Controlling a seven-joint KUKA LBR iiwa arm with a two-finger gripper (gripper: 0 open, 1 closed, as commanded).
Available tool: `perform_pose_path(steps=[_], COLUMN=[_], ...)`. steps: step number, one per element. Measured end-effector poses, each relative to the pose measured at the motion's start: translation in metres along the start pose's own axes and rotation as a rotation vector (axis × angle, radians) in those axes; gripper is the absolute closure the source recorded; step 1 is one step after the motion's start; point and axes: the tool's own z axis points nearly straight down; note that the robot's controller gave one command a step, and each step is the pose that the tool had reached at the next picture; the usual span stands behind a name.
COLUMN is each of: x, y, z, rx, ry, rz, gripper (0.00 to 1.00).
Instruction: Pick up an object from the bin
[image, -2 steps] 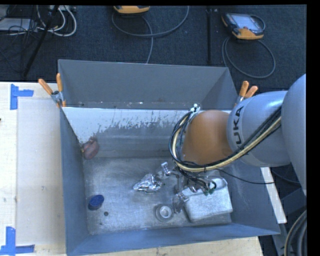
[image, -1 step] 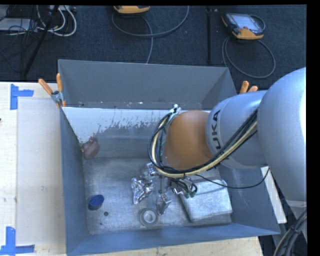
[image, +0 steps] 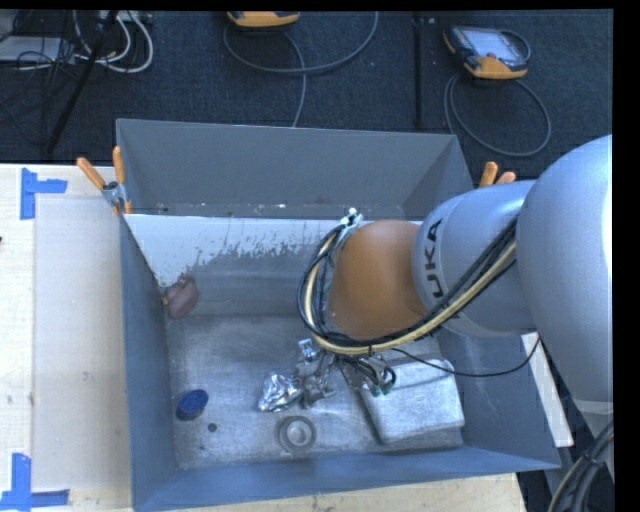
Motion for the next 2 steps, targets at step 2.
perform_pose_path(steps=[2], x=[-0.003], y=[0.009], z=[-0.229], rx=[0.002], ry=[-0.007], rz=[-0.366], gripper=[1.00])
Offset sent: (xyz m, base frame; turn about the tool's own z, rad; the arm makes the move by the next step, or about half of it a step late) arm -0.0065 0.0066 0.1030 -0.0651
